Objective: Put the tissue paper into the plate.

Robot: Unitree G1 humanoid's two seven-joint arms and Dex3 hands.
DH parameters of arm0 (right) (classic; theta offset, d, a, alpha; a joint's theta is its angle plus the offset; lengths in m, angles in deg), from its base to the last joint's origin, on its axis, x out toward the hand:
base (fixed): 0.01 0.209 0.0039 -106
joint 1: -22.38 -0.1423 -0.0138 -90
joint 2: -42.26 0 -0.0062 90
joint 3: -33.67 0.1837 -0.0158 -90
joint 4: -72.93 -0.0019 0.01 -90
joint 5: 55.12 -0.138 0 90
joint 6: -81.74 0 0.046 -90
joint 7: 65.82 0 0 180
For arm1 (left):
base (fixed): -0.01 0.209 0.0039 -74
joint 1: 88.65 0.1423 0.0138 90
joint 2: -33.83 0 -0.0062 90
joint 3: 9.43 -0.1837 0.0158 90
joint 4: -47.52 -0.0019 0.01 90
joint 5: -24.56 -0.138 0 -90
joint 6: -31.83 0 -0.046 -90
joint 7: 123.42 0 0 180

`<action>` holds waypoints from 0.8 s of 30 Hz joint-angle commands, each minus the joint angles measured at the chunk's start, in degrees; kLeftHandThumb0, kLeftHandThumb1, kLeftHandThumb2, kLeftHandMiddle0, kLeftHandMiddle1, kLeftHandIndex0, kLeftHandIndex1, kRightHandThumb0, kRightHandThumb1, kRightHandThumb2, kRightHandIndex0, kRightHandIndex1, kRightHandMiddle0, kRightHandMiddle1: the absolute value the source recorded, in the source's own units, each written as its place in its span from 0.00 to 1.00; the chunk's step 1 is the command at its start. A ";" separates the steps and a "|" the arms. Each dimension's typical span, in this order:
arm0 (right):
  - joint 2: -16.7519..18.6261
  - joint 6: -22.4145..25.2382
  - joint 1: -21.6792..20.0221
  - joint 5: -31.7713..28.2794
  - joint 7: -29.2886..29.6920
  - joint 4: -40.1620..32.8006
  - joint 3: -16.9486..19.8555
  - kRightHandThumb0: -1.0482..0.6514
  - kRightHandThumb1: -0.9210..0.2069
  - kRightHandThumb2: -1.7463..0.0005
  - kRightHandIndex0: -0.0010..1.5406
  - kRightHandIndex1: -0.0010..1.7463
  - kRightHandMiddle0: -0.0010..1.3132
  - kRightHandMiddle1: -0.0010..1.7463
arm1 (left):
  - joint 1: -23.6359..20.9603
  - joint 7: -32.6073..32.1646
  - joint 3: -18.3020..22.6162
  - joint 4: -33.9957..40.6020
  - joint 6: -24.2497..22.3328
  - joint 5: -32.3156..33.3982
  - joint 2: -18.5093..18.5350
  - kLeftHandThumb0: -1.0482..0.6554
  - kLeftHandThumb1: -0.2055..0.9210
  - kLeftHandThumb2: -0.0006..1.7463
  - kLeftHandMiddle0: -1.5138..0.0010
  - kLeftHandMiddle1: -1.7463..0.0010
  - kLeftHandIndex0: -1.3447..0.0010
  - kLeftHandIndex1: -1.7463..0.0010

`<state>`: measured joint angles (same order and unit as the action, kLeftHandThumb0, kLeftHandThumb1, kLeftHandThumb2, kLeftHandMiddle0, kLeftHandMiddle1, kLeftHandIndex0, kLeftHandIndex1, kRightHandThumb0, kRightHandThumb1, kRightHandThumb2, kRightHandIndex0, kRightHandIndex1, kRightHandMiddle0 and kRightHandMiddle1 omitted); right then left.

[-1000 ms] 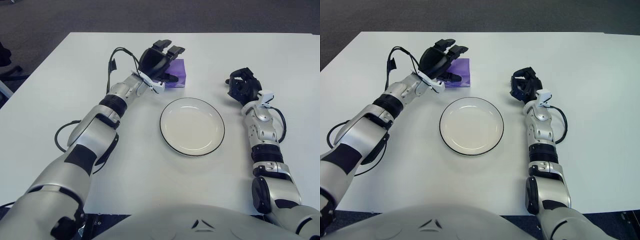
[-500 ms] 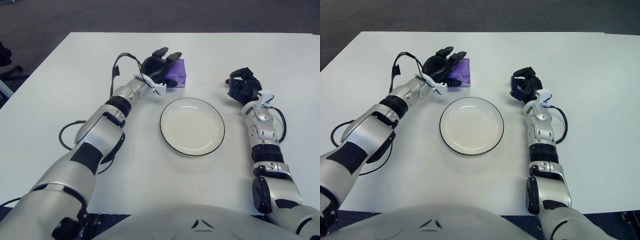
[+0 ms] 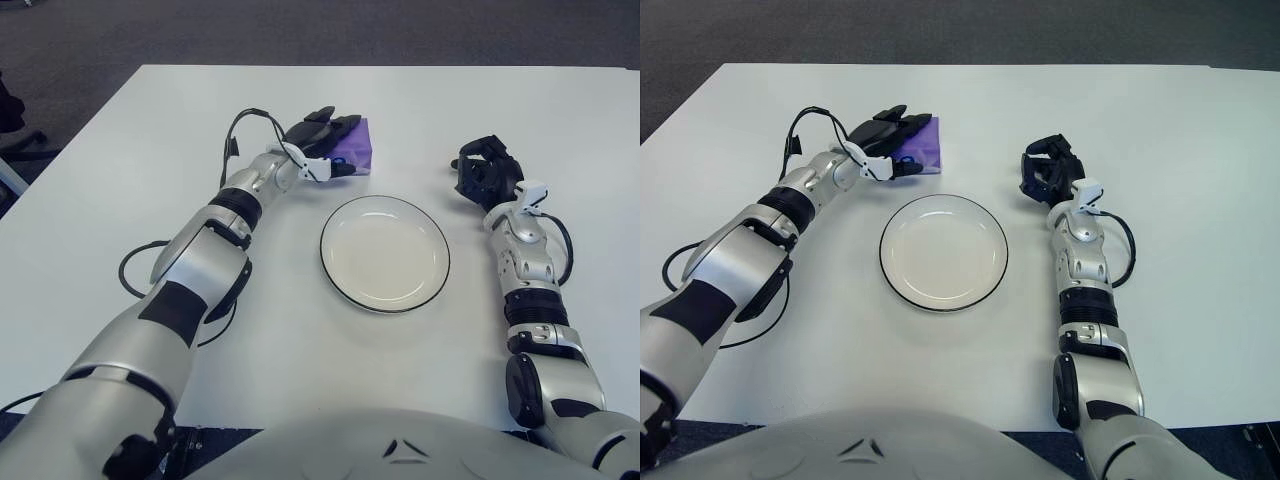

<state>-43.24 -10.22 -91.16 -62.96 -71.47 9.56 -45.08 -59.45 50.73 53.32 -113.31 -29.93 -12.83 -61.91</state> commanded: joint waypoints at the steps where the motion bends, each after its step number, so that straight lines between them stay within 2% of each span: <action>1: 1.49 3.45 5.06 0.44 -0.49 4.50 -1.09 0.61 0.36 0.43 0.39 0.85 0.22 1.00 | 0.31 5.61 1.78 -1.80 0.31 2.99 -0.66 0.00 1.00 0.41 0.91 1.00 0.91 0.99; 6: 1.48 3.41 5.14 0.51 -0.56 4.40 -1.15 0.61 0.36 0.43 0.39 0.85 0.22 1.00 | 0.96 10.36 4.02 -2.36 0.79 6.61 -1.07 0.00 1.00 0.40 0.84 0.98 0.91 1.00; 11: 1.45 3.33 5.23 0.58 -0.61 4.28 -1.23 0.61 0.36 0.42 0.38 0.86 0.22 1.00 | 0.78 11.34 2.44 -2.69 0.66 5.36 -0.67 0.01 1.00 0.39 0.76 0.98 0.87 0.98; 14: 1.44 3.26 5.23 0.63 -0.65 4.26 -1.28 0.61 0.36 0.42 0.38 0.86 0.22 1.00 | 0.51 10.89 1.48 -2.76 0.13 4.46 -0.42 0.09 1.00 0.32 0.65 0.97 0.77 0.96; 17: 1.43 3.18 5.21 0.69 -0.68 4.26 -1.36 0.61 0.36 0.42 0.38 0.86 0.22 1.00 | 0.56 8.08 0.45 -2.71 -0.64 3.14 -0.25 0.25 1.00 0.17 0.50 0.94 0.60 0.93; 18: 1.44 3.15 5.19 0.71 -0.66 4.28 -1.39 0.61 0.36 0.42 0.38 0.86 0.22 1.00 | 0.66 6.90 0.09 -2.69 -0.77 2.65 -0.18 0.32 1.00 0.15 0.51 0.81 0.59 0.81; 19: 1.46 3.11 5.16 0.74 -0.65 4.33 -1.43 0.61 0.36 0.42 0.38 0.86 0.22 1.00 | 0.98 4.70 -0.61 -2.71 -0.63 1.73 0.01 0.43 1.00 0.14 0.55 0.59 0.61 0.63; 20: 1.46 3.07 5.15 0.76 -0.64 4.36 -1.45 0.61 0.36 0.42 0.38 0.86 0.22 1.00 | 1.19 3.15 -1.14 -2.75 -0.52 1.11 0.14 0.49 1.00 0.12 0.58 0.44 0.60 0.53; 23: 1.44 2.90 5.17 0.78 -0.65 4.47 -1.55 0.61 0.36 0.42 0.38 0.86 0.22 1.00 | 1.97 -1.26 -2.52 -3.05 0.60 -0.63 0.75 0.58 0.94 0.19 0.65 0.22 0.59 0.41; 24: 1.42 2.86 5.18 0.78 -0.65 4.49 -1.58 0.61 0.36 0.42 0.38 0.86 0.22 1.00 | 2.17 -2.23 -2.71 -3.16 1.04 -0.84 0.91 0.58 0.88 0.27 0.66 0.18 0.62 0.34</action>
<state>-43.41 -10.82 -90.94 -62.74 -71.74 9.58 -45.55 -60.54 50.42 52.47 -114.68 -29.35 -11.40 -61.98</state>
